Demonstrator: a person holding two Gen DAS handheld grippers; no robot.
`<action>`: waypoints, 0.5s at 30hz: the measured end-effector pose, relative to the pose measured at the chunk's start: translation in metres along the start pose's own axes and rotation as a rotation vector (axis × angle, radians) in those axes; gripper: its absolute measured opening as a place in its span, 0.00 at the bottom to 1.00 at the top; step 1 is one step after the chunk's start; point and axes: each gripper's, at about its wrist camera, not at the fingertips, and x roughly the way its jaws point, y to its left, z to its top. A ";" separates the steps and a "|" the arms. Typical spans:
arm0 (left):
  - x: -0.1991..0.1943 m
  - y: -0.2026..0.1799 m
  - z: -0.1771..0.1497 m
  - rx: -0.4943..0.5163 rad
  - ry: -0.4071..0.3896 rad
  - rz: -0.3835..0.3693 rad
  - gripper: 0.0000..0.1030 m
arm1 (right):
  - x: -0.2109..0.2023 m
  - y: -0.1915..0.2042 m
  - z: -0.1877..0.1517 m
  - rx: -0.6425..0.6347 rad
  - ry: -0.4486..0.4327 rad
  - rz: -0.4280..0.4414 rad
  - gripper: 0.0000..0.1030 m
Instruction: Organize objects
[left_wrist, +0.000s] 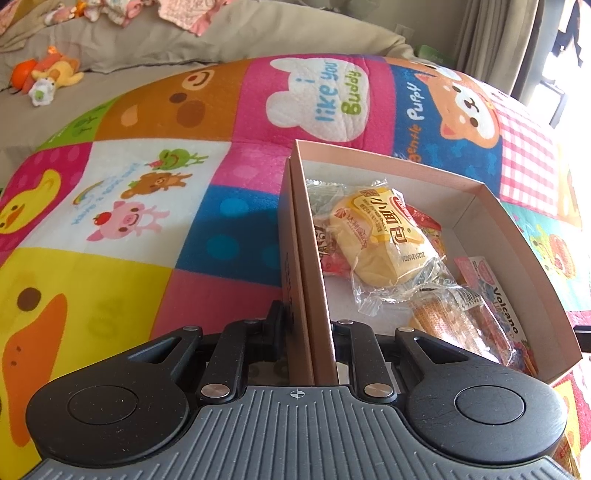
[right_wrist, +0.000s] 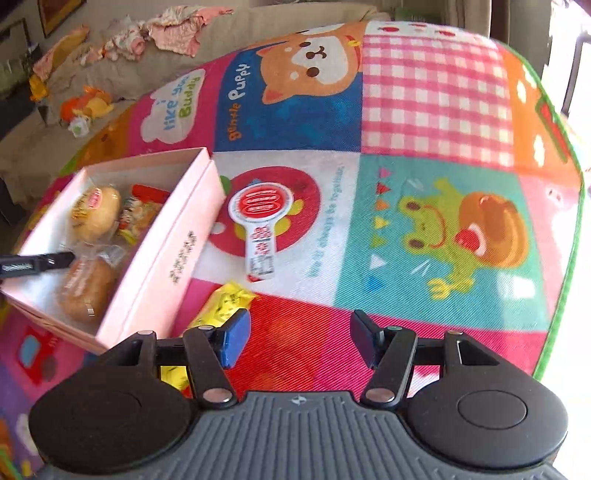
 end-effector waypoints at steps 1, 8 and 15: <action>0.000 0.000 0.000 -0.001 0.001 0.000 0.18 | -0.002 0.001 -0.003 0.044 0.013 0.065 0.59; 0.000 0.000 0.001 0.005 0.007 -0.002 0.18 | 0.030 0.015 -0.006 0.179 0.104 0.238 0.48; 0.001 0.003 0.001 0.004 0.004 -0.013 0.18 | 0.024 0.019 0.004 0.043 0.035 0.081 0.20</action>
